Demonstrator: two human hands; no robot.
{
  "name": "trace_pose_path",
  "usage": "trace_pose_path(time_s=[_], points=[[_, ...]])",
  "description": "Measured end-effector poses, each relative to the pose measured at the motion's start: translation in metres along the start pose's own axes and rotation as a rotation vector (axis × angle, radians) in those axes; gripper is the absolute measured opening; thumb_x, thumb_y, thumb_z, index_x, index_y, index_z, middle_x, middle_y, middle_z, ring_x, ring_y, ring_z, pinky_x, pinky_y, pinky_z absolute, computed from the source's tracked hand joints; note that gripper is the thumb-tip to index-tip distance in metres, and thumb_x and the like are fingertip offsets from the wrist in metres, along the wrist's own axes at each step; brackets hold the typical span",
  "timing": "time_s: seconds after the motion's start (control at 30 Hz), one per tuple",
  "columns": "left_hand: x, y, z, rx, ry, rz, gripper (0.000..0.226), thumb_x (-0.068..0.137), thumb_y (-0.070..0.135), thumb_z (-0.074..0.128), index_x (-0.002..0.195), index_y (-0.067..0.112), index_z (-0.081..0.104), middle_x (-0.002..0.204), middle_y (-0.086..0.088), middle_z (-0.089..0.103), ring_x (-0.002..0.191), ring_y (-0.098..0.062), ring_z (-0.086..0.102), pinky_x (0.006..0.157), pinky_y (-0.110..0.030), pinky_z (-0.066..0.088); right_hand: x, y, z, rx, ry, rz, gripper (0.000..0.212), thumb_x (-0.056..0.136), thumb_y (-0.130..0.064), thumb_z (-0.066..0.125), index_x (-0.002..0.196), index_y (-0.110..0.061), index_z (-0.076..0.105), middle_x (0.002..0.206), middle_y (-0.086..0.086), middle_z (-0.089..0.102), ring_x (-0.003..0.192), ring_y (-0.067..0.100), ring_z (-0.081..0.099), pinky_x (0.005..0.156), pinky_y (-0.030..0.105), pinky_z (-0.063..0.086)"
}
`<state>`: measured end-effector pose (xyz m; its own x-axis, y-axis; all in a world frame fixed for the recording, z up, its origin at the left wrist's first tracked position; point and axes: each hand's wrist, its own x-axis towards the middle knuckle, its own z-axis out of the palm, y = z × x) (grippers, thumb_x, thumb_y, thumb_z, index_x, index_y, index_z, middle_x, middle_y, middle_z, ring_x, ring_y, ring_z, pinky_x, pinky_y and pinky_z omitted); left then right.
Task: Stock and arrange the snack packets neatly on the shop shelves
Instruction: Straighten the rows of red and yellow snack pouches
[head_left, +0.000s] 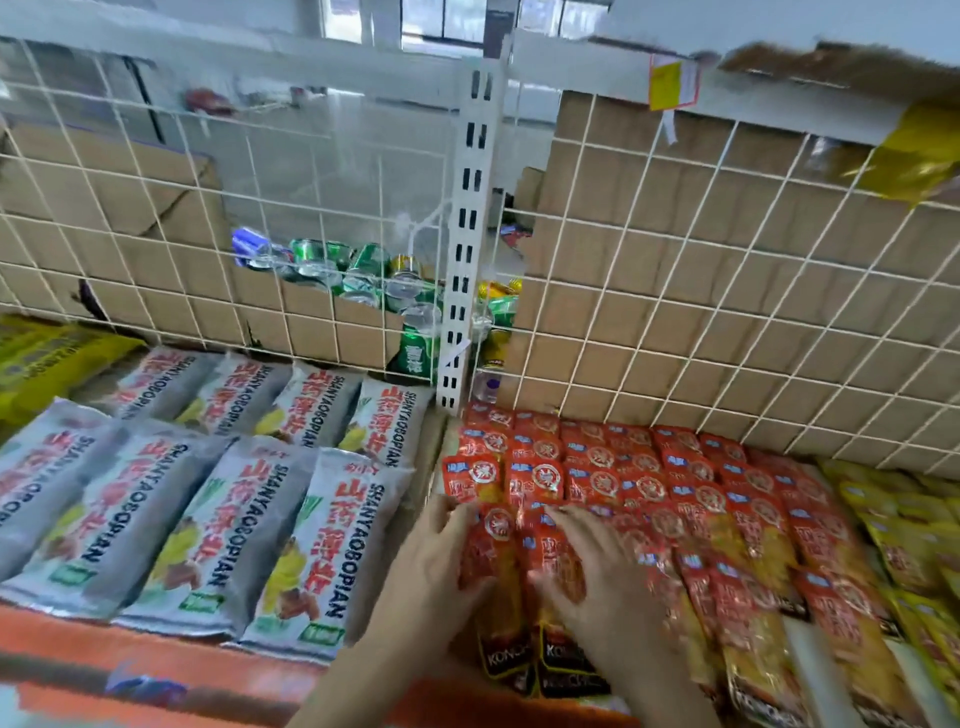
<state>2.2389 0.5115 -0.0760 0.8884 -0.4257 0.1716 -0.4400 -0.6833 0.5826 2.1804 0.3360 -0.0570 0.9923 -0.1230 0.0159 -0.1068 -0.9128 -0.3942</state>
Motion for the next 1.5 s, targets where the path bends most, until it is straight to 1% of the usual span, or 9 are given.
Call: trace_pose_path(time_s=[0.13,0.27,0.4,0.53,0.7,0.87,1.13,1.27,1.5], points=[[0.005,0.004,0.003,-0.269,0.072,0.028,0.052,0.081,0.014,0.069,0.126,0.028,0.046,0.126,0.016,0.034,0.118,-0.002,0.042,0.098,-0.015,0.036,0.000,-0.009,0.007,-0.106,-0.041,0.022,0.074,0.085,-0.058,0.041,0.144,-0.044,-0.001,0.154,-0.014,-0.008,0.142,0.009,-0.007,0.109,0.026,-0.008],[0.014,0.009,0.006,-0.399,0.075,-0.007,0.048,0.083,0.001,0.063,0.114,0.034,0.049,0.114,0.020,0.047,0.104,0.011,0.046,0.085,-0.005,0.039,-0.004,-0.008,0.009,-0.088,0.011,0.063,0.074,0.075,-0.064,0.018,0.144,-0.044,0.001,0.154,-0.015,-0.003,0.142,0.007,-0.005,0.109,0.025,-0.010],[0.016,0.024,0.017,-0.453,0.032,-0.027,0.049,0.083,-0.003,0.060,0.110,0.036,0.048,0.109,0.026,0.046,0.101,0.016,0.043,0.083,0.001,0.033,-0.008,-0.006,0.004,-0.003,0.046,0.106,0.072,0.077,-0.064,0.016,0.144,-0.042,0.006,0.154,-0.015,0.004,0.142,0.008,0.001,0.111,0.025,-0.002],[0.014,0.037,0.031,-0.507,-0.006,-0.097,0.046,0.087,-0.003,0.056,0.117,0.031,0.048,0.111,0.019,0.048,0.103,0.011,0.045,0.084,0.002,0.032,-0.007,-0.001,0.003,0.036,0.029,0.103,0.100,0.057,-0.088,-0.012,0.144,-0.043,0.008,0.153,-0.019,0.001,0.141,0.005,0.002,0.110,0.023,0.001],[0.018,0.045,0.032,-0.549,-0.070,-0.191,0.052,0.091,0.000,0.052,0.137,0.024,0.042,0.129,0.011,0.051,0.118,0.000,0.046,0.082,0.003,0.035,-0.001,-0.002,-0.003,0.088,0.012,0.089,0.072,0.078,-0.069,0.021,0.144,-0.042,0.010,0.153,-0.018,0.003,0.141,0.005,0.003,0.112,0.025,0.005],[0.017,0.055,0.024,-0.452,-0.076,-0.160,0.049,0.098,0.012,0.046,0.144,0.023,0.034,0.141,0.009,0.044,0.129,-0.005,0.040,0.093,-0.005,0.029,0.002,-0.001,-0.006,0.042,-0.015,0.105,0.064,0.093,-0.038,0.046,0.145,-0.040,0.009,0.154,-0.014,0.000,0.142,0.010,0.002,0.116,0.032,0.008],[0.004,0.036,0.005,0.009,0.069,-0.114,0.048,0.097,0.036,0.043,0.143,0.031,0.031,0.152,0.013,0.020,0.140,-0.009,0.017,0.111,-0.020,0.014,0.007,-0.002,-0.007,-0.023,-0.073,0.122,0.063,0.093,-0.042,0.043,0.145,-0.039,0.007,0.155,-0.012,-0.004,0.144,0.014,-0.002,0.116,0.037,0.004],[0.002,0.024,0.011,0.217,-0.092,-0.244,0.066,0.094,0.058,0.031,0.149,0.036,0.000,0.158,0.007,-0.009,0.145,-0.016,-0.003,0.116,-0.034,0.006,0.014,-0.003,-0.010,0.049,0.036,0.052,0.051,0.093,-0.044,0.044,0.140,-0.039,0.027,0.153,-0.012,0.012,0.141,0.009,0.009,0.114,0.031,0.007],[0.005,0.021,0.018,0.281,-0.129,-0.192,0.069,0.094,0.057,0.032,0.147,0.039,-0.008,0.157,0.008,-0.016,0.144,-0.015,-0.011,0.116,-0.034,0.006,0.081,-0.014,-0.021,0.048,-0.041,-0.183,0.037,0.097,-0.027,0.044,0.134,-0.025,0.046,0.138,-0.007,0.045,0.129,0.009,0.036,0.105,0.018,0.022]])
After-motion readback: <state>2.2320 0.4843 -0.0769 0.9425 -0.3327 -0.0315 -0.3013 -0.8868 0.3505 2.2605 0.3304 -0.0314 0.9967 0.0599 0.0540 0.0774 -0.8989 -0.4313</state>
